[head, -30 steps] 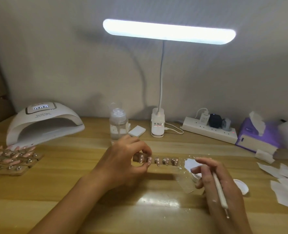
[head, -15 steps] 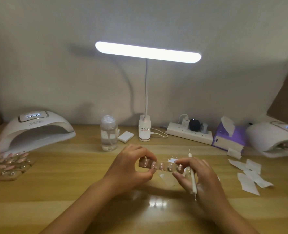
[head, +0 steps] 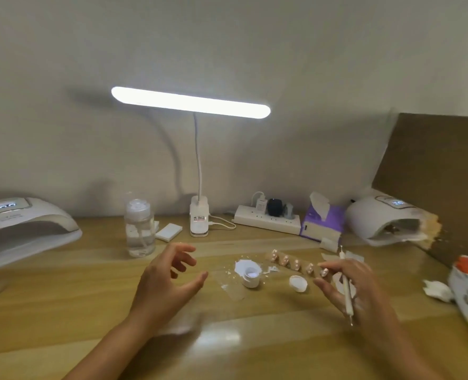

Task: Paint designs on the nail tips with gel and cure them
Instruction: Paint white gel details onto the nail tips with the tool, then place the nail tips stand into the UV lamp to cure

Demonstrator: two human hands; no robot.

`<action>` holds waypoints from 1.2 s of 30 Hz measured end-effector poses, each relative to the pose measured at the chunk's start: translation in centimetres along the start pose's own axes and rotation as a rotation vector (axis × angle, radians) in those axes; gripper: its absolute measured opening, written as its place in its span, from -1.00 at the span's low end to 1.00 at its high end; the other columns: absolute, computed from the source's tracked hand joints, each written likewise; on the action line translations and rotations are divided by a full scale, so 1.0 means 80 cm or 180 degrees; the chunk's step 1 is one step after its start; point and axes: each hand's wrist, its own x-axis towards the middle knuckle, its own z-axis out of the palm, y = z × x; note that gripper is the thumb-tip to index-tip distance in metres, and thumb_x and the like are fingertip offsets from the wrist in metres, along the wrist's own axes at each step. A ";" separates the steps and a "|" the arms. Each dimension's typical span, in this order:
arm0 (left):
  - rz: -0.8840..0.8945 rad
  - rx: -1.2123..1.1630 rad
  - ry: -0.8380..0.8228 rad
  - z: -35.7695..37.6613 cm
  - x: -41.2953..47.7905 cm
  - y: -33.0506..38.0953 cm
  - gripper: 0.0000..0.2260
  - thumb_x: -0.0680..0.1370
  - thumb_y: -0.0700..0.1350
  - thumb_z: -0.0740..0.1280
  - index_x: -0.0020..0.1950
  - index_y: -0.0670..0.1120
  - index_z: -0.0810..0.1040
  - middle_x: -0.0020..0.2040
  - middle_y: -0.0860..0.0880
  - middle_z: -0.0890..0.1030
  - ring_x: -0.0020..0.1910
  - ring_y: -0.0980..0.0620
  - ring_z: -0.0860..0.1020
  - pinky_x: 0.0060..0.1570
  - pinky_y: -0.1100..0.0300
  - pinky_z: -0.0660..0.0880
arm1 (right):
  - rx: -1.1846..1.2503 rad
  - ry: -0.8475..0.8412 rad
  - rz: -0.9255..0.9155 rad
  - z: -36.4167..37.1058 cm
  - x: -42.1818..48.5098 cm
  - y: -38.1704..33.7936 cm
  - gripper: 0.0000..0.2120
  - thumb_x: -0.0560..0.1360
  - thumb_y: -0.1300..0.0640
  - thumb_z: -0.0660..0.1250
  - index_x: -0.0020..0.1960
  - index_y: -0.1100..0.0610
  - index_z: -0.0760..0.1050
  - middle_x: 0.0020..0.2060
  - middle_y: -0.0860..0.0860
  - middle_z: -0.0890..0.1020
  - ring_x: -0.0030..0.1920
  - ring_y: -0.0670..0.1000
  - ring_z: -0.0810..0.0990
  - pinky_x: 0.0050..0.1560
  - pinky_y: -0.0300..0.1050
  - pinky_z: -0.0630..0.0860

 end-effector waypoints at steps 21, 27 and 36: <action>-0.1473 -0.3332 -0.2280 -0.005 0.026 0.005 -0.70 0.59 -0.16 0.29 0.32 -0.08 0.57 0.29 -0.16 0.59 0.28 -0.12 0.56 0.06 0.21 0.56 | 0.0091 -0.0507 -0.0213 0.061 0.010 -0.064 -0.54 0.54 -0.31 0.22 0.38 -0.18 0.39 -0.08 -0.27 0.53 -0.07 -0.26 0.45 -0.03 -0.12 0.37; -0.1946 -0.3567 -0.1349 -0.025 0.030 -0.017 -0.73 0.62 -0.27 0.19 0.26 -0.18 0.57 0.19 -0.17 0.65 0.18 -0.08 0.63 -0.02 0.22 0.62 | -0.0012 -0.0418 -0.0519 0.075 -0.022 -0.082 -0.76 0.54 -0.11 0.30 0.08 -0.06 0.30 -0.26 -0.22 0.40 -0.15 -0.11 0.41 -0.22 -0.28 0.32; -0.2034 -0.3386 -0.0982 -0.027 0.034 -0.024 -0.73 0.63 -0.32 0.18 0.27 -0.19 0.56 0.16 -0.14 0.67 0.15 -0.06 0.64 0.03 0.22 0.61 | -0.1183 -0.1120 -0.2099 0.094 0.018 -0.071 -0.66 0.38 0.20 0.53 0.11 -0.05 0.63 -0.04 -0.12 0.65 -0.08 -0.01 0.64 -0.14 -0.10 0.57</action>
